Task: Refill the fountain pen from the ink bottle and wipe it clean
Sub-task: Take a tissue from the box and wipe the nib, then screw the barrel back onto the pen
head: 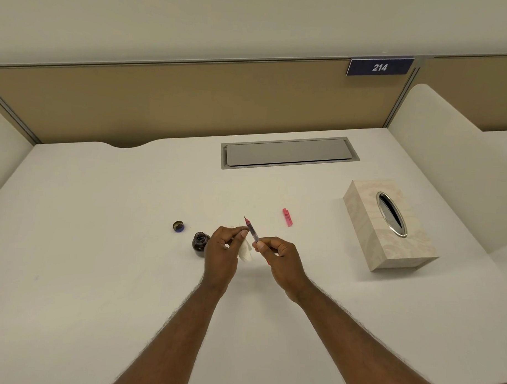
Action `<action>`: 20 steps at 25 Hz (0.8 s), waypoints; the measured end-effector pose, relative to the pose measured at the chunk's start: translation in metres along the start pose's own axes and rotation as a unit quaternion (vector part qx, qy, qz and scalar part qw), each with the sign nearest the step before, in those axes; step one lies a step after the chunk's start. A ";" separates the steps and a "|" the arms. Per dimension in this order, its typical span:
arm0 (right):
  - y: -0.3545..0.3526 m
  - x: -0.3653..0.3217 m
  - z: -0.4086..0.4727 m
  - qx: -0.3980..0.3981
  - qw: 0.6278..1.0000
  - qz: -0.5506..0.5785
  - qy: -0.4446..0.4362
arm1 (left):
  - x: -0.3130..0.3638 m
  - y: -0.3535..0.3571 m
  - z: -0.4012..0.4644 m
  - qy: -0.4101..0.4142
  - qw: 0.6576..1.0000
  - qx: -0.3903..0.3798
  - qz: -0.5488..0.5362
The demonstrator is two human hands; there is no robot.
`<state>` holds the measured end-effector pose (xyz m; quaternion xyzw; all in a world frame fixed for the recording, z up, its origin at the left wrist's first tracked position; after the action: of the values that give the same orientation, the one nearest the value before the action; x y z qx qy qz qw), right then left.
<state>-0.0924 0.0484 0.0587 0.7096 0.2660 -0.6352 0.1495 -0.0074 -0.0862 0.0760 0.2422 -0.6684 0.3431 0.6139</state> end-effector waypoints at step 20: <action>-0.061 0.064 -0.003 0.151 0.902 -0.401 0.048 | 0.009 -0.020 -0.007 -0.004 0.999 0.033 -0.030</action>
<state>-0.1213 0.1120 0.0036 0.5865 0.4358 -0.6391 -0.2401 0.0109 -0.0930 0.0882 0.2834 -0.6516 0.3451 0.6132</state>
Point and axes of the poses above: each hand's wrist, its own z-axis towards the middle knuckle, its own y-axis out of the palm, x = y × z, the point moved 10 cm from there along z, towards the middle knuckle, and after that the axes turned 2 degrees about x, right-handed, at the moved point
